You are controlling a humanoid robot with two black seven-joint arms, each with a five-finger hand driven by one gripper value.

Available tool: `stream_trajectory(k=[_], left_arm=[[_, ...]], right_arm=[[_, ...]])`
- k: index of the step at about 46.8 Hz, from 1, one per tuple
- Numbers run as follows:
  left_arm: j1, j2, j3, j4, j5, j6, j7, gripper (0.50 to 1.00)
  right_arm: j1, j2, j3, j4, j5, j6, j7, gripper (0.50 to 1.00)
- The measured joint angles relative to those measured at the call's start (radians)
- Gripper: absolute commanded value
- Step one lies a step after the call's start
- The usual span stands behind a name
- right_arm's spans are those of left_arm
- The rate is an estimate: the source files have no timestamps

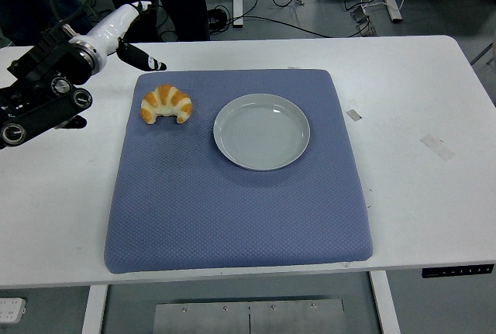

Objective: Place the bread on the plate

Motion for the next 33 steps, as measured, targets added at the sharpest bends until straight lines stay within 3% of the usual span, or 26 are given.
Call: stream_trajectory(k=[5, 19, 33], left_arm=[[0.003, 0.0, 0.002, -0.06, 0.027, 0.008, 0.049, 0.975], [0.003, 0.007, 0.069, -0.085, 0.036, 0.004, 0.104, 0.974], [0.0, 0.016, 0.104, -0.078, 0.036, -0.023, 0.11, 0.968]], right_arm=[[0.0, 0.0, 0.0, 0.0, 0.0, 0.0, 0.0, 1.0], [0.0, 0.0, 0.0, 0.0, 0.0, 0.0, 0.0, 1.0], [0.0, 0.0, 0.0, 0.0, 0.0, 0.0, 0.0, 1.0]])
